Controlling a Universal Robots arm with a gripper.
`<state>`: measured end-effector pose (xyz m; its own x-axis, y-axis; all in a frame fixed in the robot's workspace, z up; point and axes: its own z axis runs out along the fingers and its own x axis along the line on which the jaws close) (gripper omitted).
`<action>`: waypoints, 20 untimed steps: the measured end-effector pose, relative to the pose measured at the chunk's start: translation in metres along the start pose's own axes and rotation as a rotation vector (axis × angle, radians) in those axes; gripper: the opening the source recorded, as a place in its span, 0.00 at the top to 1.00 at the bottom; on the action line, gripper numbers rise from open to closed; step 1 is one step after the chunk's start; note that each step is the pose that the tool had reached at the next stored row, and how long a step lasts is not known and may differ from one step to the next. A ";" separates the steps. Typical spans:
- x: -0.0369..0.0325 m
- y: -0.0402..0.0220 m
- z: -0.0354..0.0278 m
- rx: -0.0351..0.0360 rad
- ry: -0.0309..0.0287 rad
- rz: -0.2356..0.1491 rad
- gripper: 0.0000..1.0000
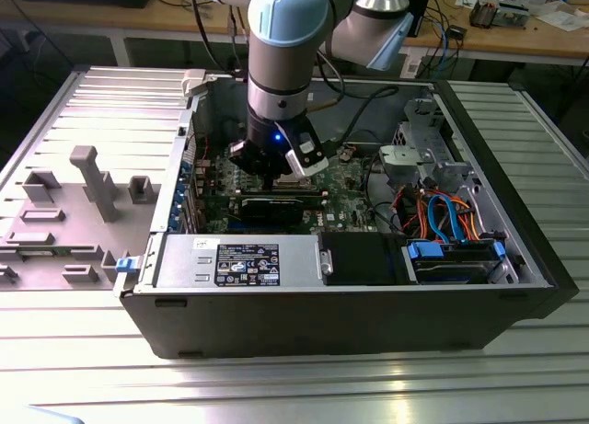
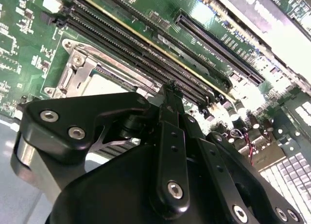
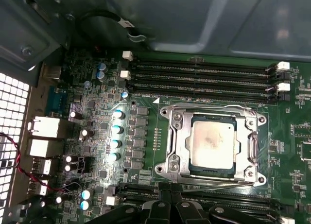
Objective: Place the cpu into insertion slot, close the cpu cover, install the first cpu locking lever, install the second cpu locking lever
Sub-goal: 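Install the second cpu locking lever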
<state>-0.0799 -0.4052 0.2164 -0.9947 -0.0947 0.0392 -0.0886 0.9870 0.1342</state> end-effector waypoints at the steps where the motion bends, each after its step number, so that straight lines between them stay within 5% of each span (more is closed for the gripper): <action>1: 0.0000 -0.0003 0.0013 -0.0001 0.0001 0.000 0.89; 4: 0.0001 -0.0008 0.0048 -0.0083 -0.0002 -0.003 0.89; 7: 0.0014 -0.0008 0.0061 -0.0356 -0.0024 -0.007 0.89; 8: 0.0014 -0.0008 0.0061 -0.0388 -0.0028 -0.007 0.89; 20: 0.0015 -0.0024 0.0060 -0.0426 -0.0032 -0.007 0.89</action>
<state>-0.0815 -0.4069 0.2103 -0.9943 -0.1011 0.0349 -0.0934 0.9799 0.1765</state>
